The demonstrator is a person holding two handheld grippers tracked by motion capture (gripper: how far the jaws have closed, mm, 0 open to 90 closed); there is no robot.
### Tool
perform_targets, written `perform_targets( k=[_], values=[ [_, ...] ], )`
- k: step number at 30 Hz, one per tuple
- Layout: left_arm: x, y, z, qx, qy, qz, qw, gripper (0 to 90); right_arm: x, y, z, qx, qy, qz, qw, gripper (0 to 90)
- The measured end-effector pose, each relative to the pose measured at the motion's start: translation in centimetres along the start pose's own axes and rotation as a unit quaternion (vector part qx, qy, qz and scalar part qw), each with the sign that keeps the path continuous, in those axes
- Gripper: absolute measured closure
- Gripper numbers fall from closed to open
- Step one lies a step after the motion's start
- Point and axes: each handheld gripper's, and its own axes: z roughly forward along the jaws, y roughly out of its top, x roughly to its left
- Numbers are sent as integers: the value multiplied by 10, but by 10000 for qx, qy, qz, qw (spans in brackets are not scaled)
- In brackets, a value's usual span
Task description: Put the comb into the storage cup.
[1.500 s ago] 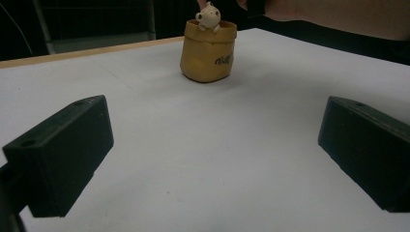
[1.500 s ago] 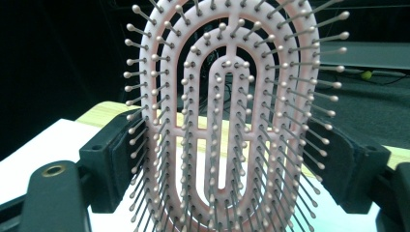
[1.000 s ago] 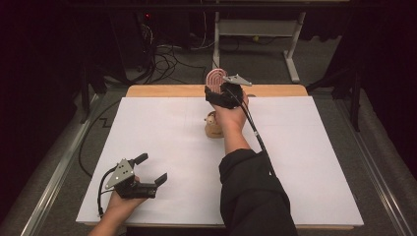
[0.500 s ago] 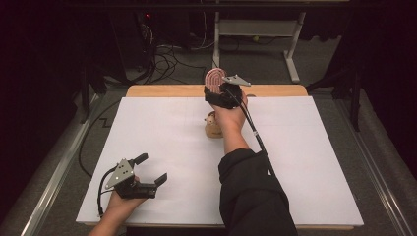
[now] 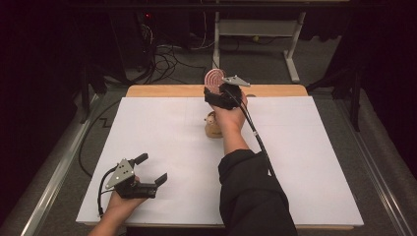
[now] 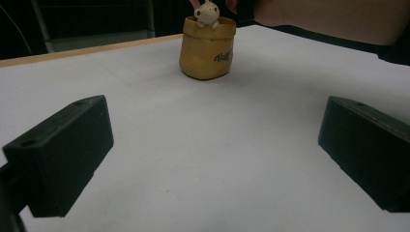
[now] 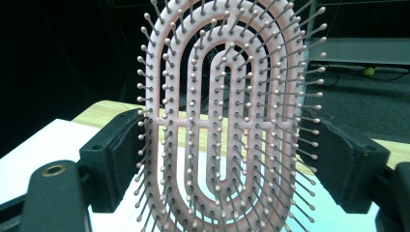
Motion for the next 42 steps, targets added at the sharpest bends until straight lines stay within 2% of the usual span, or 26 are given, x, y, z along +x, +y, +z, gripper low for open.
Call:
perform_targets(
  k=[12,33,36,42],
  values=[
    [0,0,0,8,-3,11,10000,0,-1,2,-2,13,-7,-18,10000,186],
    [1,0,0,47,47,16,10000,0,-5,3,-5,242,-13,-16,9997,2],
    [1,0,1,47,47,1,10000,0,-3,5,-7,197,-11,-135,9997,2],
    [2,0,1,51,57,-23,10000,0,1,7,-14,165,8,-193,9997,1]
  ],
)
